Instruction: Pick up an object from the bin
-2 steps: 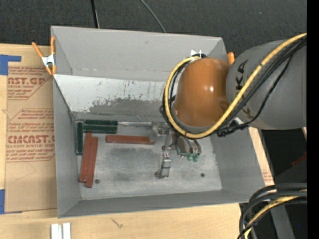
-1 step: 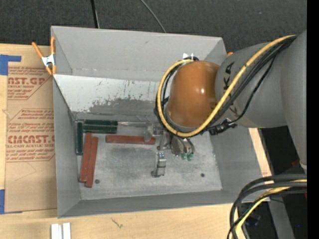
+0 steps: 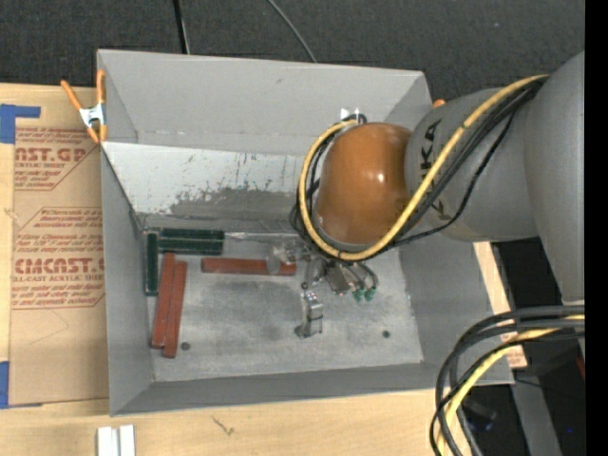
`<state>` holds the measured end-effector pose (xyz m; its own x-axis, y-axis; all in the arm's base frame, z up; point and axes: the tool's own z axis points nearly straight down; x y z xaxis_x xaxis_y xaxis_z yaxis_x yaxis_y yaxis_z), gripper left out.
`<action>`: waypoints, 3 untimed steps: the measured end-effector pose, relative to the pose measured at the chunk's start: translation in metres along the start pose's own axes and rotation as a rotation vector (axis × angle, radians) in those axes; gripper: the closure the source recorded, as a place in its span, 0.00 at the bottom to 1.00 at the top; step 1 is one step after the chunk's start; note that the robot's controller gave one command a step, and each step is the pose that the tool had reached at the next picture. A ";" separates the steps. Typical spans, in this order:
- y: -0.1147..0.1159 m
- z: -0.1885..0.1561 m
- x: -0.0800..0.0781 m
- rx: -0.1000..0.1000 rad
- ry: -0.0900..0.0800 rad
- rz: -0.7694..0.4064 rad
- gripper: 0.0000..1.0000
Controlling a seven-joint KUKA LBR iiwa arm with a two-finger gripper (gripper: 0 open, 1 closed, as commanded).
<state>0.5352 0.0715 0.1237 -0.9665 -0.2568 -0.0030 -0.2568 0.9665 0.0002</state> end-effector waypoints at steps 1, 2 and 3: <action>-0.006 0.020 -0.013 -0.001 0.001 0.168 0.00; -0.001 0.029 -0.027 0.000 0.001 0.352 0.00; -0.002 0.051 -0.042 -0.001 -0.002 0.427 1.00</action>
Offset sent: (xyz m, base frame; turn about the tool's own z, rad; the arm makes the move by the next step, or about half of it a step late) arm 0.0447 0.0178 -0.0404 0.0622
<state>0.5759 0.0806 0.0725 -0.9859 0.1670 -0.0043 0.1670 0.9860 0.0030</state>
